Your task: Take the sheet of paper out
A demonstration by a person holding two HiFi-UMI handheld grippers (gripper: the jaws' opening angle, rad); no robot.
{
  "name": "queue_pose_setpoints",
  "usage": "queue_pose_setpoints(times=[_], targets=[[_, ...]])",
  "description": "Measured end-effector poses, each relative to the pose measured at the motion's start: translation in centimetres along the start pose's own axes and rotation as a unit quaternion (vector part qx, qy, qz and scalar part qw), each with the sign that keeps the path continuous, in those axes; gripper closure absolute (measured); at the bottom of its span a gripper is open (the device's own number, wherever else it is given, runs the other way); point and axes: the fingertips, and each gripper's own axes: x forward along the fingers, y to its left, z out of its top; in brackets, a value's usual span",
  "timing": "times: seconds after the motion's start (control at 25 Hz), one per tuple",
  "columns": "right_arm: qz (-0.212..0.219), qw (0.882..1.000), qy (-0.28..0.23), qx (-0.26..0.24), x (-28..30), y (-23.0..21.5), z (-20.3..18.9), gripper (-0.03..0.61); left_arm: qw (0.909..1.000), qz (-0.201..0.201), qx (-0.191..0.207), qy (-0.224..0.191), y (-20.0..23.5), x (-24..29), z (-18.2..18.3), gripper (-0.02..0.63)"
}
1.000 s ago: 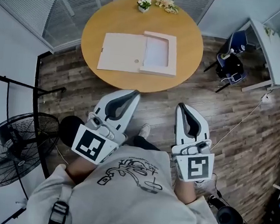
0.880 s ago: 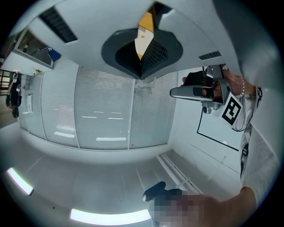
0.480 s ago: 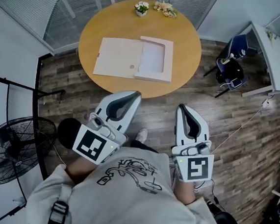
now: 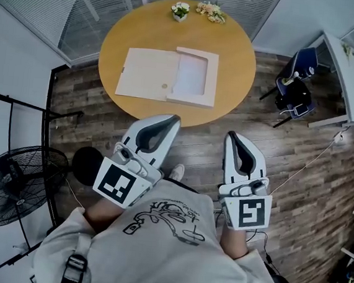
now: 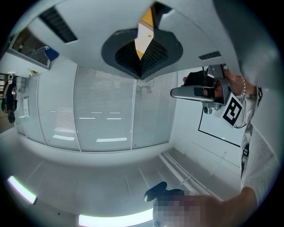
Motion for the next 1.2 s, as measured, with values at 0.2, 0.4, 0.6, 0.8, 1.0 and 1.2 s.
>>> queue_pose_setpoints(times=[0.2,0.4,0.6,0.8,1.0,1.2], targets=[[0.000,1.000,0.006,0.004,0.2,-0.9,-0.2,0.571,0.9999,0.006,-0.001,0.009,0.0,0.7,-0.4,0.592],[0.005,1.000,0.006,0.005,0.8,-1.0,-0.7,0.571,0.9999,0.011,-0.004,0.009,0.5,1.1,-0.8,0.592],[0.011,1.000,-0.018,0.013,2.5,-1.2,0.1,0.571,0.9999,0.011,-0.004,0.005,1.7,2.1,-1.1,0.592],[-0.002,1.000,-0.010,0.014,4.6,-2.5,0.4,0.571,0.9999,0.012,-0.007,0.003,3.4,3.5,-0.9,0.592],[-0.001,1.000,-0.017,0.013,7.8,-3.4,1.0,0.571,0.9998,0.015,-0.009,-0.003,6.1,5.3,-0.6,0.592],[-0.003,1.000,-0.017,0.011,11.1,-4.3,1.5,0.571,0.9998,0.014,-0.010,-0.006,9.0,7.3,-0.3,0.594]])
